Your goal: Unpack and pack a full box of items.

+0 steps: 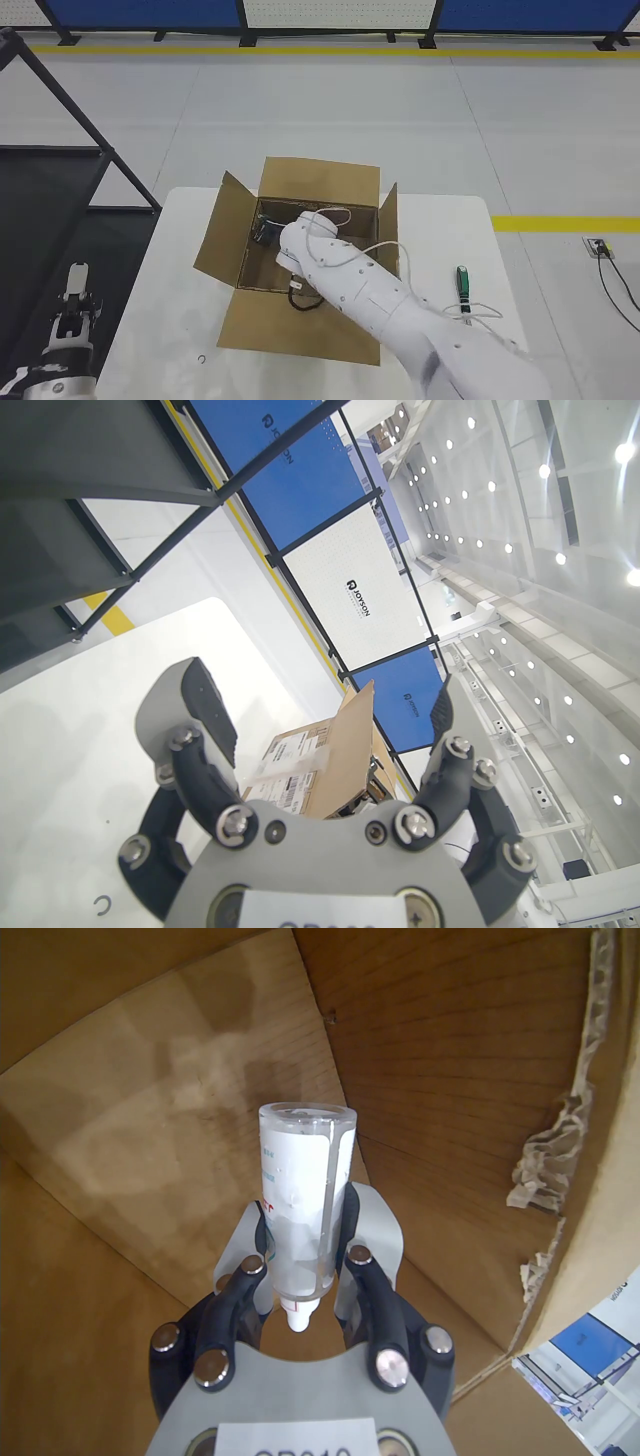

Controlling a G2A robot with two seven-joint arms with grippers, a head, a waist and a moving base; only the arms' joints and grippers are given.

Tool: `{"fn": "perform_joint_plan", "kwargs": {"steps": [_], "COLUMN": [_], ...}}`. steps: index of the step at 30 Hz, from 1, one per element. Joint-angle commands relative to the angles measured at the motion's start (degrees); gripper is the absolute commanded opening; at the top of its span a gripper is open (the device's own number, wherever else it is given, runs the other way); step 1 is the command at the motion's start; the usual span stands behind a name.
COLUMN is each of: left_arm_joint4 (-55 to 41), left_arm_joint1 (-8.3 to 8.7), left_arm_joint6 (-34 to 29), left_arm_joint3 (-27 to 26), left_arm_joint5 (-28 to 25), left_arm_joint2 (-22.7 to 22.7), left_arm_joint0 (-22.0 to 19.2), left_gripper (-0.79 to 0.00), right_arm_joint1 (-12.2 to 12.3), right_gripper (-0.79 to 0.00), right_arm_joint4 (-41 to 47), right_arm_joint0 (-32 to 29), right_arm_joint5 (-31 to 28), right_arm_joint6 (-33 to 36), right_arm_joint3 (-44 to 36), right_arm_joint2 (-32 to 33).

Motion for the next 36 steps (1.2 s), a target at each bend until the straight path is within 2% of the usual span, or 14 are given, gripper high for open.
{"fn": "perform_joint_plan", "kwargs": {"steps": [1, 9, 10, 11, 14, 19, 22, 28, 36], "left_arm_joint4": [0.0, 0.0, 0.0, 0.0, 0.0, 0.0, 0.0, 0.0, 0.0], "left_arm_joint1": [0.0, 0.0, 0.0, 0.0, 0.0, 0.0, 0.0, 0.0, 0.0], "left_arm_joint6": [0.0, 0.0, 0.0, 0.0, 0.0, 0.0, 0.0, 0.0, 0.0], "left_arm_joint3": [0.0, 0.0, 0.0, 0.0, 0.0, 0.0, 0.0, 0.0, 0.0], "left_arm_joint5": [0.0, 0.0, 0.0, 0.0, 0.0, 0.0, 0.0, 0.0, 0.0], "left_arm_joint2": [0.0, 0.0, 0.0, 0.0, 0.0, 0.0, 0.0, 0.0, 0.0], "left_arm_joint0": [0.0, 0.0, 0.0, 0.0, 0.0, 0.0, 0.0, 0.0, 0.0], "left_gripper": [0.0, 0.0, 0.0, 0.0, 0.0, 0.0, 0.0, 0.0, 0.0], "right_arm_joint1": [-0.92, -4.08, -4.41, -4.64, -5.18, -5.69, -5.88, -5.96, -5.86], "right_gripper": [-0.785, -0.785, -0.742, -0.659, -0.563, -0.557, -0.496, -0.453, -0.437], "right_arm_joint4": [-0.26, -0.08, 0.07, 0.11, 0.27, 0.43, 0.6, 1.01, 0.93], "right_arm_joint0": [-0.1, -0.59, -0.68, -0.68, -0.75, -0.72, -0.63, -0.25, 0.0], "right_arm_joint5": [-0.59, -2.55, -2.73, -2.89, -3.32, -3.8, -3.88, -4.17, -3.49], "right_arm_joint6": [-0.23, -1.94, -2.18, -2.4, -2.9, -3.39, -3.59, -4.43, -5.11], "right_arm_joint3": [2.17, 9.36, 10.38, 10.99, 12.6, 14.4, 15.15, 16.05, 16.44], "right_arm_joint2": [-0.07, 0.56, 0.75, 0.87, 1.25, 1.81, 2.22, 3.1, 3.9]}}
